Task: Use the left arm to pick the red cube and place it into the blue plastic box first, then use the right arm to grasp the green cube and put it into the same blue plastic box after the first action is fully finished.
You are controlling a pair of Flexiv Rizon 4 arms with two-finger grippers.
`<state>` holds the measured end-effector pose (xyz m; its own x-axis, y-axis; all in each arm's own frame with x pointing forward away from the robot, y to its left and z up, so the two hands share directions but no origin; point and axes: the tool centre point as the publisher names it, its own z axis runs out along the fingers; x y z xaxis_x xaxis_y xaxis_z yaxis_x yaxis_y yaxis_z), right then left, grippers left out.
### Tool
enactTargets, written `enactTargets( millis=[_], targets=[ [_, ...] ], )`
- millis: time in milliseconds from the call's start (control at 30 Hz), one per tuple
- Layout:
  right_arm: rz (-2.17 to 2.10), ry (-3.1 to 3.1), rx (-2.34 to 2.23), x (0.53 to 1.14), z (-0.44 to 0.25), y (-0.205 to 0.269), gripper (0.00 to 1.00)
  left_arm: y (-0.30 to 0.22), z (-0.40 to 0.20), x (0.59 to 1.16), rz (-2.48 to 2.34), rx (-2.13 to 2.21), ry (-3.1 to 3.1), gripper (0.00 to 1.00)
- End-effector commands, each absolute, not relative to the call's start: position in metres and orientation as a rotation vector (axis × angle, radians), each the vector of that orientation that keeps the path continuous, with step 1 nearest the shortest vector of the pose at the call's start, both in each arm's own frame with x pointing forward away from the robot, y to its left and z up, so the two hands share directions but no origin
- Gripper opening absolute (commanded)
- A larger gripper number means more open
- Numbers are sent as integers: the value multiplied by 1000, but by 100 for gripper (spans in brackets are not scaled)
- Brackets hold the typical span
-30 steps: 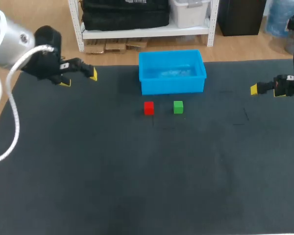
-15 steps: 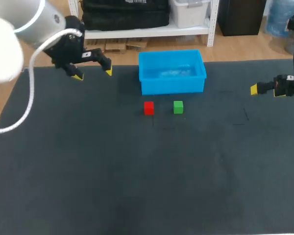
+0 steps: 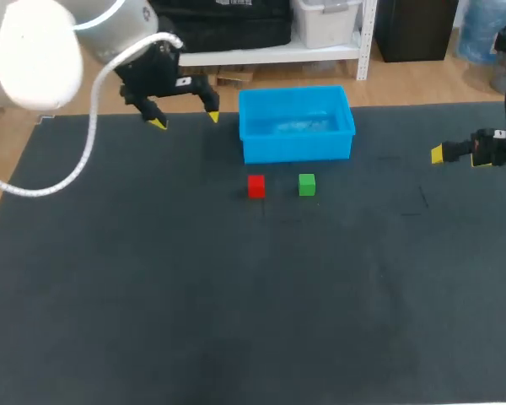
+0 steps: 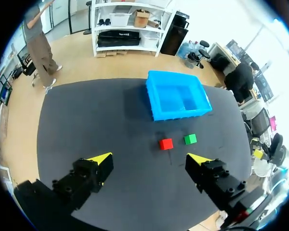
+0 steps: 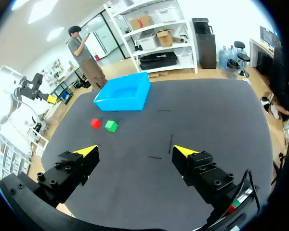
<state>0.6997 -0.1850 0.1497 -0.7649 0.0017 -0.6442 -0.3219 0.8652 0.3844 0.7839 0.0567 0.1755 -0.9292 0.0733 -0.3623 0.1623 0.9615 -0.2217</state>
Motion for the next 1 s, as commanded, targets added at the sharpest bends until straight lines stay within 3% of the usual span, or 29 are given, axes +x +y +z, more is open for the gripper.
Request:
enactTargets(
  millis=[33, 1000],
  targets=[
    [637, 2372, -231, 700, 150, -185, 100, 41, 173, 799, -285, 167, 2807, 100],
    [637, 2372, -231, 700, 150, -185, 100, -14, 143, 824, -179, 154, 2949, 100]
  ],
)
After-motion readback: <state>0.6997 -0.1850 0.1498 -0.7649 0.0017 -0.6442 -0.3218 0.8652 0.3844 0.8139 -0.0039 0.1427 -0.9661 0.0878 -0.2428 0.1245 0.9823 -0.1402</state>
